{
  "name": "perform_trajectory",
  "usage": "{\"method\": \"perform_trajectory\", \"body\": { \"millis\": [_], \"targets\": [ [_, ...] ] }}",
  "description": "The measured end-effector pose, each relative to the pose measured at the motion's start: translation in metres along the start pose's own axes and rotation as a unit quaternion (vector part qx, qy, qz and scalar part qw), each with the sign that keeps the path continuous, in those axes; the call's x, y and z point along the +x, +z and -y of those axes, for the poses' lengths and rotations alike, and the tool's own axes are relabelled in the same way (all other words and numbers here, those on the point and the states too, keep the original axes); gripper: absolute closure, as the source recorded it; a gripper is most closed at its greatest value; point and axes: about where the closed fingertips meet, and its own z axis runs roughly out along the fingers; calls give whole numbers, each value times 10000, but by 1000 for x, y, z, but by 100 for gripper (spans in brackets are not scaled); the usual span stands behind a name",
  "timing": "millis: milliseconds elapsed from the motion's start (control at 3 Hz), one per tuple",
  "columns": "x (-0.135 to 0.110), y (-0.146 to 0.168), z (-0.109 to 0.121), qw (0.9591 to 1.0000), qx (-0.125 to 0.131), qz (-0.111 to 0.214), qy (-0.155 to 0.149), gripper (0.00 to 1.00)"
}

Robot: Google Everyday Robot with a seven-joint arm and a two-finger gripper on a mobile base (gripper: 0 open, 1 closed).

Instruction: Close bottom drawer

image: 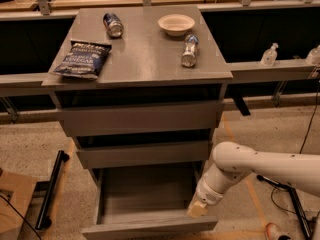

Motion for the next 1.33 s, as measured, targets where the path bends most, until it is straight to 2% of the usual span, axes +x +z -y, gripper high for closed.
{"method": "perform_trajectory", "body": {
  "millis": [333,667,1000,1333],
  "targets": [
    [18,62,7,9985,-248,166,457,100],
    [30,112,33,9896,-281,525,1307,100],
    [32,122,30,9890,-355,522,1337,100],
    [34,136,42,9893,-365,390,1359,100]
  ]
}}
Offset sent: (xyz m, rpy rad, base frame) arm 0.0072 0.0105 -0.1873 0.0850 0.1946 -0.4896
